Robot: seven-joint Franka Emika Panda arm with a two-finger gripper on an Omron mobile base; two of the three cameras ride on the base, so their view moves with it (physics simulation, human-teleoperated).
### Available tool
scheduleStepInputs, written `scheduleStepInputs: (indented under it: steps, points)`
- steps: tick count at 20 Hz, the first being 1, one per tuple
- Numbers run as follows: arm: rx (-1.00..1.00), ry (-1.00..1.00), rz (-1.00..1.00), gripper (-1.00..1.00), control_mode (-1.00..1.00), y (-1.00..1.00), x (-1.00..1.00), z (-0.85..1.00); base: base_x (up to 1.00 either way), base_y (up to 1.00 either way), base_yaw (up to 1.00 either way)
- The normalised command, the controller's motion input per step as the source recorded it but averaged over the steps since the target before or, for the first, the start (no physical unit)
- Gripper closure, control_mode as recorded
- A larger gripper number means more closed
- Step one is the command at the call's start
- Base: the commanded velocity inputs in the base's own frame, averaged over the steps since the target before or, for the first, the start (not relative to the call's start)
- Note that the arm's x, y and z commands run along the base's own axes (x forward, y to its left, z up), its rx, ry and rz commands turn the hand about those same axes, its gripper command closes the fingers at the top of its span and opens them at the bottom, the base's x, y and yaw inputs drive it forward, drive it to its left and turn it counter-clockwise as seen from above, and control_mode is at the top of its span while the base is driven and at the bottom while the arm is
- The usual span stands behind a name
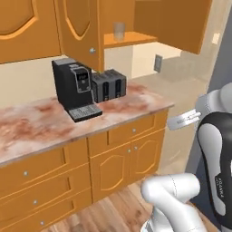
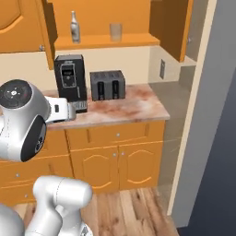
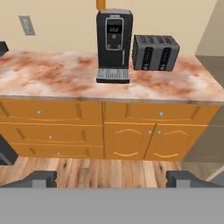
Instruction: There is a bowl on the dining counter. Grab a lemon wedge from the fridge and place it in the bowl. Then get the liquor bottle and glass cup from the cabinet and place them next to the bowl.
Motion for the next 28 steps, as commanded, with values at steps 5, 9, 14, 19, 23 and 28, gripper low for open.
scheduleStepInputs:
  steps: [5,9,14,19,23,28]
  points:
    - [0.0,0.0,0.0,-1.0,1.0,0.0,0.0,0.0,1.0,-0.74,0.34]
    - [0.0,0.0,0.0,-1.0,1.0,0.0,0.0,0.0,0.96,-0.62,0.27]
    - [0.0,0.0,0.0,-1.0,1.0,0.0,0.0,0.0,0.93,-0.07,0.09]
    - [0.0,0.0,0.0,-1.0,1.0,0.0,0.0,0.0,0.6,0.0,0.02]
    - [0.0,0.0,0.0,-1.0,1.0,0.0,0.0,0.0,0.37,0.01,0.23]
    - [0.0,0.0,0.0,-1.0,1.0,0.0,0.0,0.0,0.36,0.04,0.21]
